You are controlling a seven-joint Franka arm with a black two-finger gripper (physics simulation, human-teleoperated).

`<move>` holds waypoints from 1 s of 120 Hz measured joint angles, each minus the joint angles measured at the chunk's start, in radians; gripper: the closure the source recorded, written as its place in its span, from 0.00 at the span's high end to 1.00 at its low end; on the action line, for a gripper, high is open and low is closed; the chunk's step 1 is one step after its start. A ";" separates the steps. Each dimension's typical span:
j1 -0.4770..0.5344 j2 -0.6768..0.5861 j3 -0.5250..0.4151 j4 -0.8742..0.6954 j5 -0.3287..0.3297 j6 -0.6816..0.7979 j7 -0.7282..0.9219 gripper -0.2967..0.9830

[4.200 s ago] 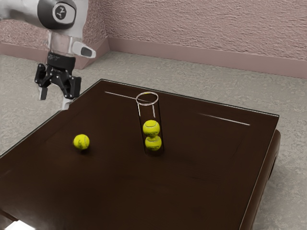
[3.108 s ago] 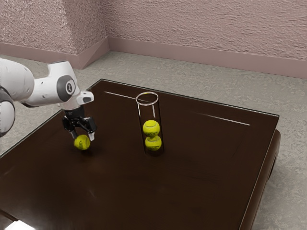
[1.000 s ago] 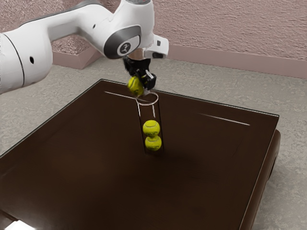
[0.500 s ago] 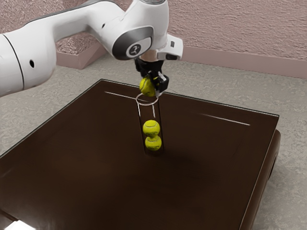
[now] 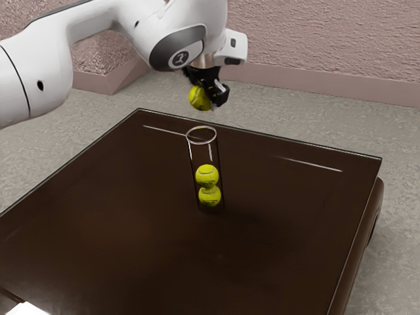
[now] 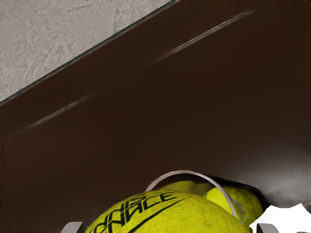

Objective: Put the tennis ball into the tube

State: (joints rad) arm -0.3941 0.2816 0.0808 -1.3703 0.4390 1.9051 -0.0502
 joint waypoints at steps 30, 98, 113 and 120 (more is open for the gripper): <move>0.037 0.005 0.003 -0.029 -0.061 0.031 0.005 0.42; 0.053 0.001 0.005 -0.033 -0.131 0.008 0.030 0.71; 0.236 -0.134 0.079 -0.132 -0.210 -0.129 0.049 0.74; 0.417 -0.216 0.015 -0.228 -0.242 -0.162 0.059 0.75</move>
State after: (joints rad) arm 0.0230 0.0660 0.0959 -1.5979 0.1974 1.7432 0.0091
